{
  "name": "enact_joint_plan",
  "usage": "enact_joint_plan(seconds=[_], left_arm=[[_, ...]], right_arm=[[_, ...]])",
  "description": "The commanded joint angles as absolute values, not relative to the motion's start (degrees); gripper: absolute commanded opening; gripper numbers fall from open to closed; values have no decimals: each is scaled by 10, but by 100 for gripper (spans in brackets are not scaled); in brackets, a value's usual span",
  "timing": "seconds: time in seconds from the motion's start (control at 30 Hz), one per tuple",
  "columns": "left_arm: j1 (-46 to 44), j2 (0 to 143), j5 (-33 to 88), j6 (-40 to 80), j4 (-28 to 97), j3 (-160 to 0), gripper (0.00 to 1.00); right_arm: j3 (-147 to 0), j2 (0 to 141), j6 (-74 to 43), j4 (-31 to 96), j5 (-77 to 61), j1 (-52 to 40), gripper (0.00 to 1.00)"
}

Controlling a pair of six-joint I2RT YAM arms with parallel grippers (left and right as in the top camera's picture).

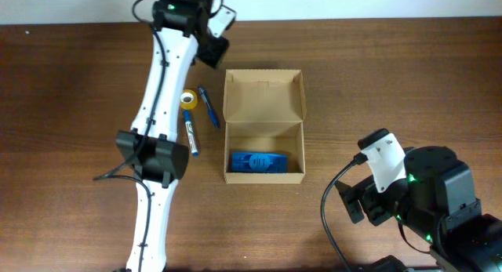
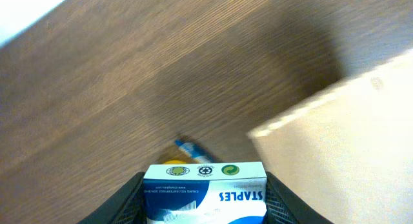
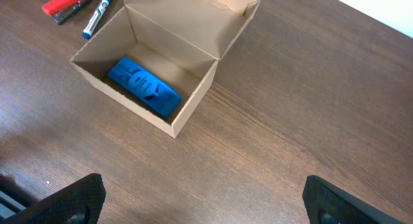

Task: Pack container
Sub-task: 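Lift the staples box into the cardboard box and release it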

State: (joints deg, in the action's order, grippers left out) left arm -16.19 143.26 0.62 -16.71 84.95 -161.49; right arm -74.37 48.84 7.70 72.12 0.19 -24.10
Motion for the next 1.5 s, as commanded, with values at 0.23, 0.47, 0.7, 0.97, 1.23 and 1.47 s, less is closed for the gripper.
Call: enact_joint_plan(seconds=[0.23,0.47,0.7,0.97,1.23,1.47], left_arm=[[-242,1298,17,-191,845,-1517,45],[-293,1146,17,-229,736,-1244,46],[-363,1134,43,-272,702,-1152,46],[-413,1134,52,-371,662,-1060,46],[-443,1134,70,-409,604,-996,46],[-468,1134,79,-436,580,-968,46]], right_arm=[[-752,487,76,720,7,-243,99],[-752,487,76,720,7,-244,99],[-752,487,76,720,7,-244,99],[-752,487,76,720,7,-243,99],[-752,487,76,720,7,-243,99],[-752,487,76,720,7,-243,99]])
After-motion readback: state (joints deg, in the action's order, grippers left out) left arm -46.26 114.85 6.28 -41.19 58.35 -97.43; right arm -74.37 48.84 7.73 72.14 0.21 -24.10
